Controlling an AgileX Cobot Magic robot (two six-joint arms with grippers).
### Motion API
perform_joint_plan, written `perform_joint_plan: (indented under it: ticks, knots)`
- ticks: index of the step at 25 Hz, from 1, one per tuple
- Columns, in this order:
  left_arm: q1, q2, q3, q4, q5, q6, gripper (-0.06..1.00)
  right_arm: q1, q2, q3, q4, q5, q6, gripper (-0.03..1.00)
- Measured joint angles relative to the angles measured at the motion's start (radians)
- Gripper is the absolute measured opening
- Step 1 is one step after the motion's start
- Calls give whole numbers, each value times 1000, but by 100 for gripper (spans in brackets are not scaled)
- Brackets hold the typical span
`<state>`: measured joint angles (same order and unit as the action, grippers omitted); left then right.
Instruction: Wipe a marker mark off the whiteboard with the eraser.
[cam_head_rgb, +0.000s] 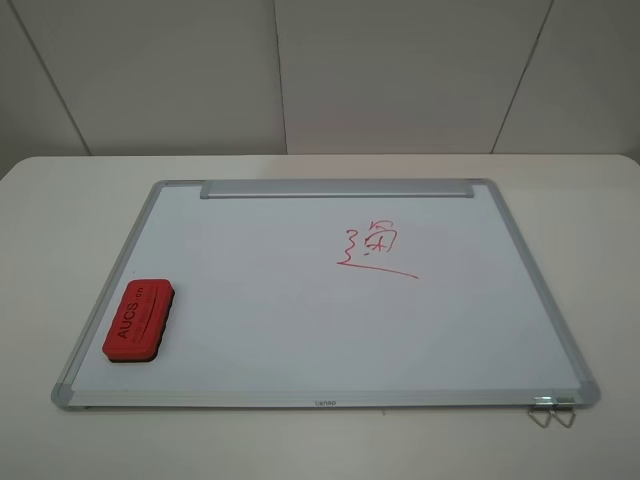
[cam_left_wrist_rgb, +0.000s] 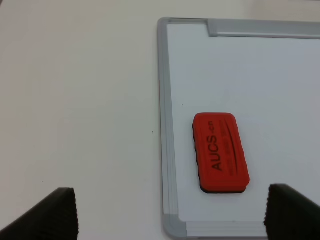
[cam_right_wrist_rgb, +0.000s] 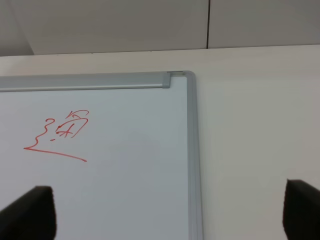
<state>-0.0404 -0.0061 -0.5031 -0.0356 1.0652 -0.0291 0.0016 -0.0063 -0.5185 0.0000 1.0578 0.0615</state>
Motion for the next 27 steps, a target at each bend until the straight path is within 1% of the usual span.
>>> perform_joint_plan:
  ticks: [15, 20, 27]
  knots:
    - [14, 0, 0, 0, 0, 0, 75, 0, 0, 0, -6, 0, 0, 83]
    - [14, 0, 0, 0, 0, 29, 75, 0, 0, 0, 0, 0, 0, 83]
    - [14, 0, 0, 0, 0, 36, 75, 0, 0, 0, 0, 0, 0, 83]
